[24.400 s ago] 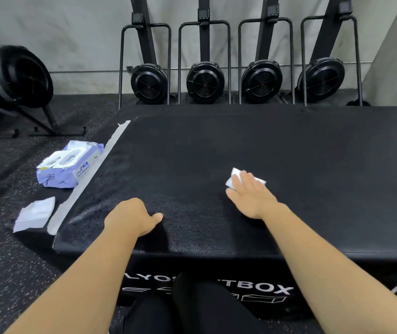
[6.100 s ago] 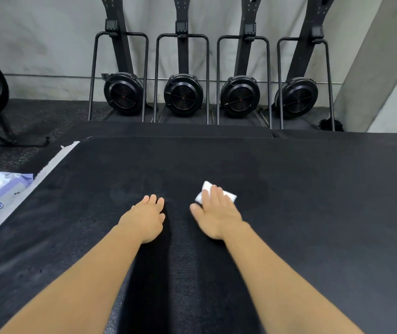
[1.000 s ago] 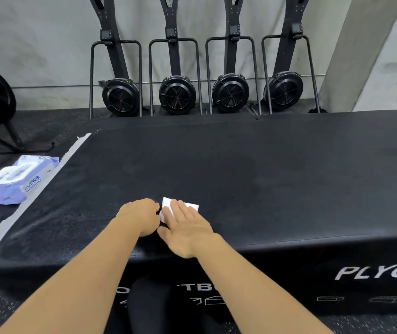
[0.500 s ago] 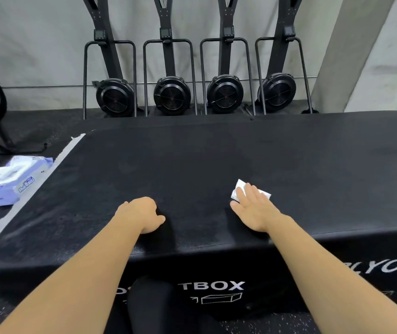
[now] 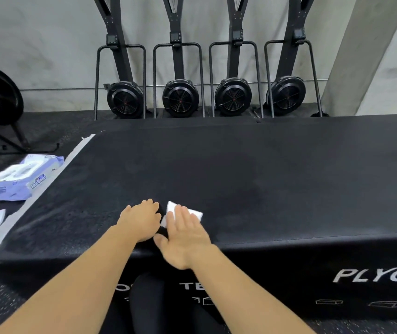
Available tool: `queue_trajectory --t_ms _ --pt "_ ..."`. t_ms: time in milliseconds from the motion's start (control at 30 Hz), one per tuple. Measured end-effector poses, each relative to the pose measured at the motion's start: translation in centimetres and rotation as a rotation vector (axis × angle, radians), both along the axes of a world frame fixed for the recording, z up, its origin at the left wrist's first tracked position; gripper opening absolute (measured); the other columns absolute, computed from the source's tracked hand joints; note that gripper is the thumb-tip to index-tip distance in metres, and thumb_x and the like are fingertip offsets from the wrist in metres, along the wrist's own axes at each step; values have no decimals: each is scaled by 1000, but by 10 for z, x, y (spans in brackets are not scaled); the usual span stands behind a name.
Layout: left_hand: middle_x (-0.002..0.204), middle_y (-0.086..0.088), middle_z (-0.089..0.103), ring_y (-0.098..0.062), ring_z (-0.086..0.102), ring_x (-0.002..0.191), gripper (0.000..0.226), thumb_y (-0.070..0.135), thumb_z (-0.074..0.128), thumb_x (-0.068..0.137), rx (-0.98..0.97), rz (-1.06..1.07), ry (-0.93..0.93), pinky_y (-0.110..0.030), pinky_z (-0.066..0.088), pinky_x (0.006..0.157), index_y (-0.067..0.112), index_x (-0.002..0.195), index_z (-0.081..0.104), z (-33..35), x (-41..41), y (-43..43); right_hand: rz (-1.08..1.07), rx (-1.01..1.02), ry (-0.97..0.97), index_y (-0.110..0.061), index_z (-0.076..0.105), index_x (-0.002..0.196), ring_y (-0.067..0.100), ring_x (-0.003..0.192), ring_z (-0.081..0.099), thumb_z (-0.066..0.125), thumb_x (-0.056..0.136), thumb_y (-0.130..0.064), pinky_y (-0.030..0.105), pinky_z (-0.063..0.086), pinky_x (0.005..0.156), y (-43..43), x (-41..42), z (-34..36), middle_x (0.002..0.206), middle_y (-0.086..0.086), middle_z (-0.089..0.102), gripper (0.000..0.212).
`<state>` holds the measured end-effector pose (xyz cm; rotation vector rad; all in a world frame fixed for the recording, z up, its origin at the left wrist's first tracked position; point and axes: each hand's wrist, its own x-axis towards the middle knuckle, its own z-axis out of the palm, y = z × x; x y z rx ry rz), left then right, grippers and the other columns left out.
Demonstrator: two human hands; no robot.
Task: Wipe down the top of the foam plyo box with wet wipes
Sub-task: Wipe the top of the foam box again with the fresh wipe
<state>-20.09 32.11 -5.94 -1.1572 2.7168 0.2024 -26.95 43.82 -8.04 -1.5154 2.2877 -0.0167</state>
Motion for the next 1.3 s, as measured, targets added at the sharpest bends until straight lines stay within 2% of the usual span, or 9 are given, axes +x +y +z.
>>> queue_trajectory --t_ms 100,167,233,300,567,733,967,1133,1300 --pt "100 6 60 -21 57 101 23 19 35 99 -46 16 106 -30 37 78 19 96 58 -1 4 2 64 -30 -42 -15 -13 157 16 148 -27 12 105 -50 35 -14 122 1 0 0 162 4 -25 67" --pt "87 9 61 -18 58 90 21 22 39 98 -98 8 147 -29 32 73 21 87 58 2 3 6 74 -60 -54 -17 -10 158 14 149 -24 13 105 -48 33 -12 122 11 -12 1 164 2 -22 65" --pt "111 10 65 -17 57 107 24 30 43 99 -114 -11 140 -31 32 87 26 112 63 2 0 9 45 -84 -41 -18 -8 158 14 150 -22 14 105 -47 32 -11 121 25 -29 0 164 2 -21 64" --pt "133 10 57 -16 51 122 36 36 43 99 -114 -13 94 -33 31 97 30 133 55 3 -3 13 -18 -95 -20 -20 -7 159 14 150 -20 14 105 -47 31 -10 121 42 -49 0 165 0 -19 63" --pt "156 15 27 -12 41 135 46 40 36 102 -156 -53 -31 -30 29 102 35 148 34 -2 2 16 -224 -122 70 -14 16 153 20 151 1 18 106 -40 36 8 122 96 -112 2 164 6 5 54" --pt "158 16 20 -11 37 138 47 41 32 103 -143 -60 -10 -32 28 105 36 150 28 -7 7 17 -277 -92 47 -12 -1 158 22 152 -14 14 105 -46 39 -2 123 85 -95 0 165 8 -13 65" --pt "159 15 21 -11 35 140 48 42 32 103 -154 -53 17 -31 29 105 36 151 27 -13 9 16 -87 -91 30 -12 -12 157 20 149 -26 13 103 -52 38 -12 122 52 -14 -11 163 8 -24 71" --pt "154 15 32 -10 43 133 44 39 32 103 -205 -64 -5 -27 37 95 36 147 33 -11 5 17 35 -78 -4 -13 -14 157 17 147 -30 13 105 -50 36 -16 121 36 14 -11 162 5 -27 69" --pt "139 11 51 -14 52 122 36 35 36 101 -214 -53 -79 -27 33 91 29 134 51 -2 -5 18 66 -117 5 -20 -9 158 12 149 -24 13 106 -46 30 -15 120 63 -14 -10 164 0 -22 63"
